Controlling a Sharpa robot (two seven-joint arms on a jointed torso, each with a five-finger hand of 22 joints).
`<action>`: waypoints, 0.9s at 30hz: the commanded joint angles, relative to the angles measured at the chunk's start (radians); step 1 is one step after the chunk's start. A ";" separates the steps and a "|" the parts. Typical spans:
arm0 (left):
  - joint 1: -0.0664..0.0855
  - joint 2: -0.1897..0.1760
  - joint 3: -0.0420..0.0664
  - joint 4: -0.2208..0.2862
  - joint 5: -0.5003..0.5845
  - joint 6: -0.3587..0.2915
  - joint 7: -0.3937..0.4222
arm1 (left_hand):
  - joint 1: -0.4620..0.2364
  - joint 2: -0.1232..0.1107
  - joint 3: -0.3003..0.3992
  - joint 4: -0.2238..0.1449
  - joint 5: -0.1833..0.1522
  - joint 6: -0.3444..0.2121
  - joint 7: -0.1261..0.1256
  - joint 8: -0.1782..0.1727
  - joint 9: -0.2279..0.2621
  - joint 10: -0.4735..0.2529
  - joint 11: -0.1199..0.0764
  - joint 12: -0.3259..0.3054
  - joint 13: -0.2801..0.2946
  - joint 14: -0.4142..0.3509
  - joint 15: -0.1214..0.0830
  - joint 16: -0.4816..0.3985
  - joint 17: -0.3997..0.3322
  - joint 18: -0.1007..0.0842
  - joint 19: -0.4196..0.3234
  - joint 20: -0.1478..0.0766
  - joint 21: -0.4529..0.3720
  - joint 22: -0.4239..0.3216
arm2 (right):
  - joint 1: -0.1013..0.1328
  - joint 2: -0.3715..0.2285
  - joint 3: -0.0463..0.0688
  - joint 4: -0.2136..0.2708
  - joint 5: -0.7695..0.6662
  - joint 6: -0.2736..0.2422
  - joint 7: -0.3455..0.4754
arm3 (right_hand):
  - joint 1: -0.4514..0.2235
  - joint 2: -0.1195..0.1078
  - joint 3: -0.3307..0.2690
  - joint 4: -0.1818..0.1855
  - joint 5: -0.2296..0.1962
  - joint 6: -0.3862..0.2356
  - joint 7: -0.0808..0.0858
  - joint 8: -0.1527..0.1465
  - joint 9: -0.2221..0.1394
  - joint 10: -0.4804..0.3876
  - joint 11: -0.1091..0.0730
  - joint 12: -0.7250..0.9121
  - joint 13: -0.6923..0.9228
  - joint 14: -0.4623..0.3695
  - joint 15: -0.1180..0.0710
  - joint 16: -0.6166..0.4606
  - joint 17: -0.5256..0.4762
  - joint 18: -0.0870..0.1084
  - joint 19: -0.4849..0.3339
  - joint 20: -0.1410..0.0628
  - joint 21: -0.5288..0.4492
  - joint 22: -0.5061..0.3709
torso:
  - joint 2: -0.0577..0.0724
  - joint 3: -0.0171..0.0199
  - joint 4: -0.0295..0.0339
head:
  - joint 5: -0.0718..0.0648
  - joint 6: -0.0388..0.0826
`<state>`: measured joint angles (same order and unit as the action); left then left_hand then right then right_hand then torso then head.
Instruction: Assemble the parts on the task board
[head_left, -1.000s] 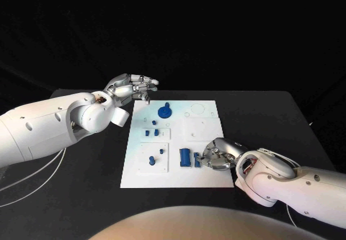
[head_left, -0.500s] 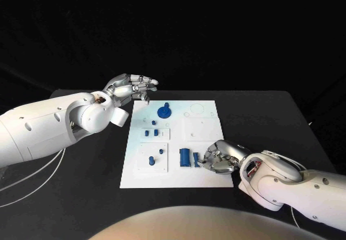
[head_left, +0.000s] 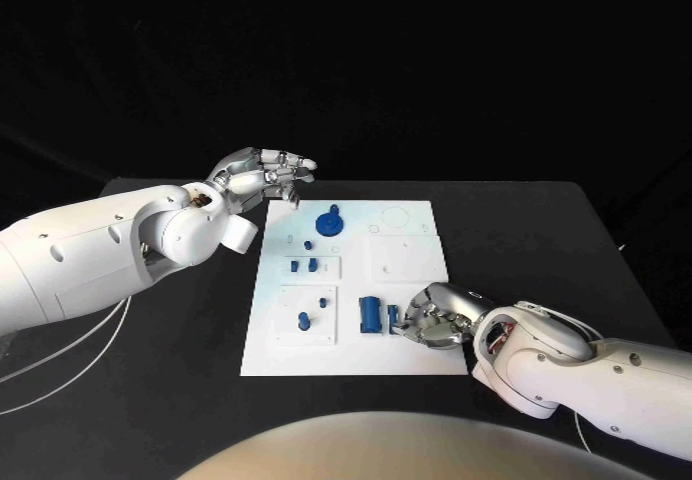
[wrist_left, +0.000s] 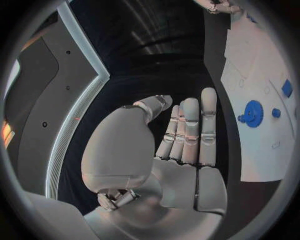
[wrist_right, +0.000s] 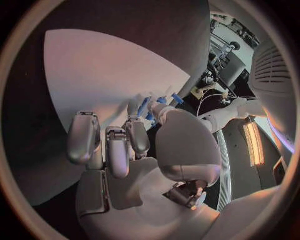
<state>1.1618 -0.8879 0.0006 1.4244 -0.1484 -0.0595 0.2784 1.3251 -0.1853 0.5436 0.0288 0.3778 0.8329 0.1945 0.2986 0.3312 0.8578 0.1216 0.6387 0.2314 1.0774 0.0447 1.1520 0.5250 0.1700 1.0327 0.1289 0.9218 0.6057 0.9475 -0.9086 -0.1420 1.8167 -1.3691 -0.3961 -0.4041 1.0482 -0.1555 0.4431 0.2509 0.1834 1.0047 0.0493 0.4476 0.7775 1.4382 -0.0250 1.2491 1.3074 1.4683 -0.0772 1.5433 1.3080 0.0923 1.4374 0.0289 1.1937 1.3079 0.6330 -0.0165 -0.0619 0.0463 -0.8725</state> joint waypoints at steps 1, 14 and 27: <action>0.000 0.001 0.001 0.002 -0.001 0.014 0.005 | -0.006 0.005 -0.003 0.002 -0.001 -0.006 0.000 0.003 0.000 -0.007 0.002 0.005 -0.001 -0.005 0.001 0.007 -0.001 0.015 0.003 0.006 -0.005 -0.001 | -0.002 0.007 0.000 -0.010 -0.015 0.019 -0.003 | 0.014 0.001 -0.001 -0.006 -0.004 0.005 -0.002 -0.006 0.000 0.006 0.001 0.005 0.045 0.089 -0.007 0.004 0.197 -0.016 0.006 -0.003 0.002 0.093 | 0.000 -0.0001 -0.0015 | 0.001 0.000; 0.000 0.001 0.001 0.002 -0.001 0.014 0.005 | -0.004 0.006 -0.003 0.003 0.000 -0.008 0.001 0.006 0.000 -0.010 0.003 0.008 -0.003 -0.007 0.001 0.009 -0.003 0.015 0.005 0.006 -0.007 -0.003 | -0.003 0.002 0.000 0.000 -0.033 -0.023 0.007 | 0.031 0.003 0.000 -0.016 -0.005 0.005 -0.003 -0.006 0.000 0.008 0.000 0.009 0.048 0.089 -0.008 0.003 0.195 -0.016 0.006 -0.004 -0.001 0.093 | -0.003 0.0000 -0.0018 | 0.001 0.000; 0.000 0.003 0.001 0.000 -0.001 0.014 0.005 | -0.004 0.006 -0.003 0.003 0.000 -0.008 0.001 0.006 0.000 -0.010 0.003 0.008 -0.003 -0.007 0.001 0.009 -0.003 0.015 0.005 0.006 -0.007 -0.003 | 0.009 0.019 0.002 0.049 -0.053 -0.012 0.033 | 0.049 -0.013 -0.010 -0.031 -0.014 0.010 -0.005 -0.002 0.002 0.016 -0.002 0.025 0.060 0.090 -0.010 0.006 0.202 -0.017 0.009 -0.005 0.007 0.098 | 0.000 -0.0004 -0.0005 | -0.001 0.000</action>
<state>1.1618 -0.8870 0.0007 1.4229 -0.1484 -0.0596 0.2780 1.3251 -0.1853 0.5436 0.0288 0.3777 0.8329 0.1945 0.2986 0.3312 0.8543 0.1251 0.6428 0.2290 1.0774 0.0447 1.1578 0.5229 0.1699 1.0363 0.1325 0.9180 0.6035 0.9564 -0.8941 -0.1397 1.8656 -1.3976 -0.4188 -0.3873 1.0862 -0.1703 0.4336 0.2247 0.1723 1.0079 0.0461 0.4484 0.7781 1.4491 -0.0286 1.2705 1.3081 1.4647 -0.0807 1.5433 1.3077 0.0923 1.4412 0.0252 1.1937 1.3075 0.6316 -0.0171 -0.0631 0.0451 -0.8717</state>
